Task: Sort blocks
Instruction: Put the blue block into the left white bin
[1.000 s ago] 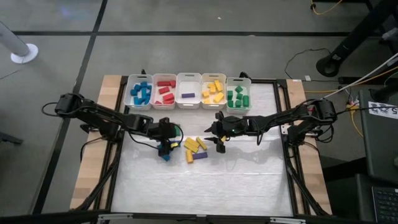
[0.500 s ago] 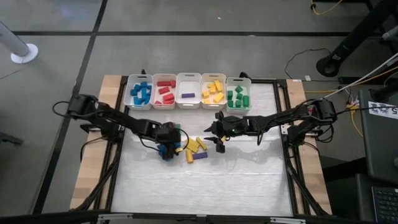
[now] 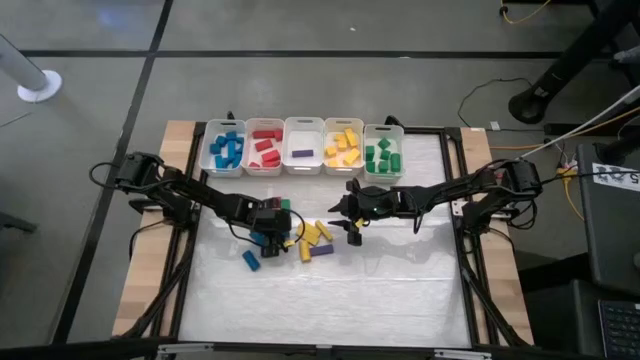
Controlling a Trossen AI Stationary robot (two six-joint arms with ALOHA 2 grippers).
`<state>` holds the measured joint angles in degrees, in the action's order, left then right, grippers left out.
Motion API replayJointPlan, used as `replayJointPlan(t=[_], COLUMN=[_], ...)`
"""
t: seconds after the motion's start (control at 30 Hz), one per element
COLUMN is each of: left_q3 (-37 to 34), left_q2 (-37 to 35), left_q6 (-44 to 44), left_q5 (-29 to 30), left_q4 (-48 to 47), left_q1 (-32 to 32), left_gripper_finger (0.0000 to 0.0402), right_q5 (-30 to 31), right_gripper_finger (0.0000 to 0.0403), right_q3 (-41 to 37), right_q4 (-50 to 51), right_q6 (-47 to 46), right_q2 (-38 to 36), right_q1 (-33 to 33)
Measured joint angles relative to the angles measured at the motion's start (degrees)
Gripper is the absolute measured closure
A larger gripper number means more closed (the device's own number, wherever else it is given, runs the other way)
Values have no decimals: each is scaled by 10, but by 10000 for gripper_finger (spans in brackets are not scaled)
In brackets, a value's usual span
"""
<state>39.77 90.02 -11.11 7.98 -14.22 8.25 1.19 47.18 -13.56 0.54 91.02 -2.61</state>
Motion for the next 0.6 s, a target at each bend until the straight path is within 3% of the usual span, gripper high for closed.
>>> replayJointPlan(t=[0.27,0.6], left_q3=[24,79], left_q2=[1,-31], left_q6=[8,12], left_q5=[2,2], left_q4=[-7,-2], left_q1=[-2,-21], left_gripper_finger=[362,363], right_q5=[-3,-20], right_gripper_finger=[236,236], right_q3=[0,0], right_q4=[-10,-137], right_q6=[-4,-29], right_q2=[0,39], right_q1=[0,0])
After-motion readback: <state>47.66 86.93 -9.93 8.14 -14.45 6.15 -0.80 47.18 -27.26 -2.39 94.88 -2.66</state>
